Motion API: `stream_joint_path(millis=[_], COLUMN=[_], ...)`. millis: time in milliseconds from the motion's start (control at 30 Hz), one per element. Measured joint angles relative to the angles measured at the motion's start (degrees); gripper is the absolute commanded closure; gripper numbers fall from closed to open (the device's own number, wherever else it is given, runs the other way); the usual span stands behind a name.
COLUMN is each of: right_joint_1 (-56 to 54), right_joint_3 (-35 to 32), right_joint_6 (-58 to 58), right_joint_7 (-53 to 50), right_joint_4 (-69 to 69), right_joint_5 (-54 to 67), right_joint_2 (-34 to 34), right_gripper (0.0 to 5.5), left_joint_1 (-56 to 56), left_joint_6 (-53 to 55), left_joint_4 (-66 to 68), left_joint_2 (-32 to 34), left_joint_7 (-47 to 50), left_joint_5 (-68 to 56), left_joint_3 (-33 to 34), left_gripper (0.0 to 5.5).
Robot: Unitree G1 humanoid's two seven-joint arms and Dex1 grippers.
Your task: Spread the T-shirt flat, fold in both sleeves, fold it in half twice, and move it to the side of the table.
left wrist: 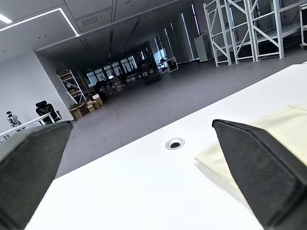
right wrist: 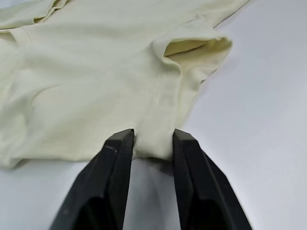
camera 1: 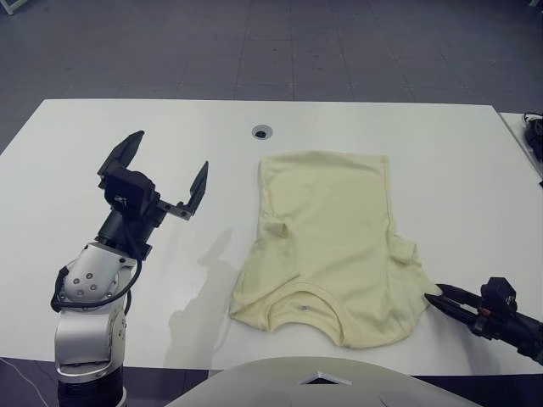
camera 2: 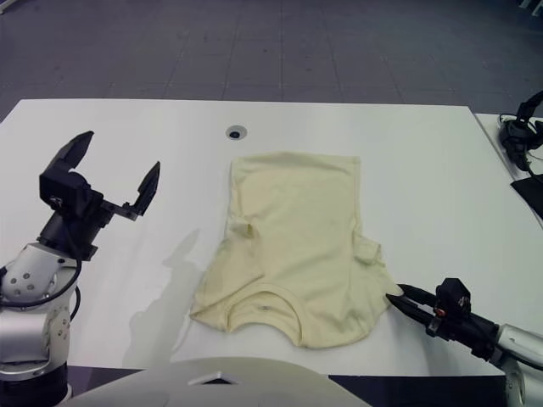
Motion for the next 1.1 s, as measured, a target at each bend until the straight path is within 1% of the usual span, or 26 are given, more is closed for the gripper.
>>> stream_joint_path(millis=[100,167,333,600,800,1100], right_joint_1=[-0.18,-0.36,-0.55,-0.51,-1.08,-5.46], right_joint_3=[-0.07,-0.24,-1.06,-1.67,-1.39,5.54], right_joint_6=[0.19,0.23,0.87,2.05,2.07,2.12], right_joint_7=[0.24,0.43,0.78,0.96,0.58,-2.29], right_joint_4=[0.86,1.45,0.12,-7.87,-13.02,-21.5], right_joint_5=[0.3,0.42,1.66,4.53,4.17,0.95], right_joint_2=[0.0,0.0,0.0,0.0,-0.82,-1.11], right_gripper=[5.26,5.46,5.46,5.46,5.46,5.46], left_joint_1=[0.33,0.51,0.83,0.95,1.62,2.13], left_joint_6=[-0.11,-0.16,-0.53,-0.74,-1.02,-2.48], left_joint_4=[0.0,0.0,0.0,0.03,0.03,0.56], left_joint_2=[0.0,0.0,0.03,0.12,0.14,0.21], left_joint_7=[-0.03,-0.03,-0.09,-0.13,-0.2,-0.36], left_joint_5=[0.05,0.13,0.63,1.09,1.48,2.85], left_joint_3=[-0.53,-0.71,-1.91,-2.66,-3.1,-5.29], left_gripper=[0.1,0.1,0.1,0.1,0.1,0.1])
